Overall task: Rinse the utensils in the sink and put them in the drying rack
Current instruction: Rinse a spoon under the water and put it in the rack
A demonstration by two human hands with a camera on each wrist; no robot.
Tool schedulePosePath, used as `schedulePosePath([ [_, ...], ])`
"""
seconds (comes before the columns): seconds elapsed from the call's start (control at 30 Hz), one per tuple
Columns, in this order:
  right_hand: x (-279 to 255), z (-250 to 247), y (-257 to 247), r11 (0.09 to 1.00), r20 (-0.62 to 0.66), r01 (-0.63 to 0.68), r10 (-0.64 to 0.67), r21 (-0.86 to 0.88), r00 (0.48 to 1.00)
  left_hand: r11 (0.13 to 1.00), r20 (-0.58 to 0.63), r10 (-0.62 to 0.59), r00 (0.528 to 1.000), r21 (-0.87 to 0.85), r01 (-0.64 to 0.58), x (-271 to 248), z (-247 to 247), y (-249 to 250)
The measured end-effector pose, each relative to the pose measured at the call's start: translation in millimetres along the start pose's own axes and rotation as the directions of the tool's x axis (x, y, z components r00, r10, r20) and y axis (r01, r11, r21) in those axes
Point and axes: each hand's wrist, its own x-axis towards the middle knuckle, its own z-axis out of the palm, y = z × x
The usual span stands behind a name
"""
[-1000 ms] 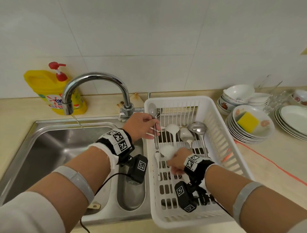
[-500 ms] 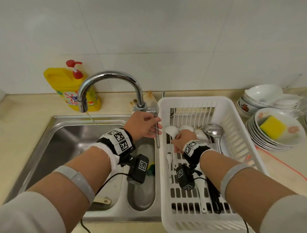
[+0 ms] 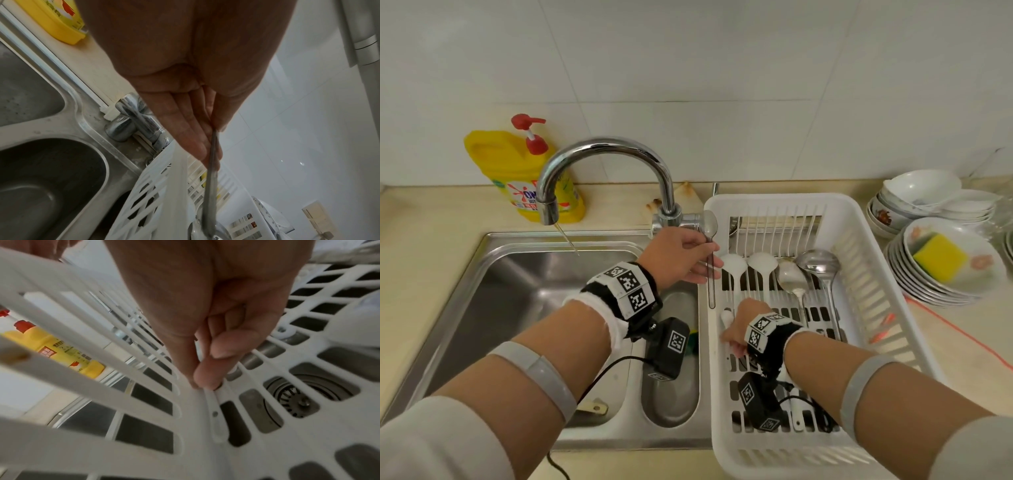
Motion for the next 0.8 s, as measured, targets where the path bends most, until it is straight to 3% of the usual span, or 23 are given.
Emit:
schedulePosePath([
  [0.17, 3, 7, -1, 0.999, 0.003, -0.032, 0.032, 0.042, 0.999, 1.000, -0.002, 0.006, 1.000, -0.010, -0.006, -4, -1, -3],
  [0.37, -19, 4, 21, 0.972, 0.350, -0.159, 0.090, 0.172, 0.932, 1.000, 0.006, 0.029, 1.000, -0.011, -0.029, -5, 2, -4],
  [0.47, -16, 16, 36, 0.989, 0.378, -0.133, 0.099, 0.065, 0.921, 0.999, 0.030, 0.035, 0.999, -0.014, -0.034, -7, 7, -3],
  [0.63, -10, 26, 42, 0.990, 0.405, -0.136, 0.112, 0.030, 0.907, 1.000, 0.061, 0.031, 0.998, -0.002, -0.031, -10, 11, -4],
  [0.8, -21, 20, 46, 0.976, 0.454, -0.180, 0.105, 0.126, 0.885, 1.000, 0.093, 0.015, 0.996, -0.004, -0.015, -13, 15, -7],
])
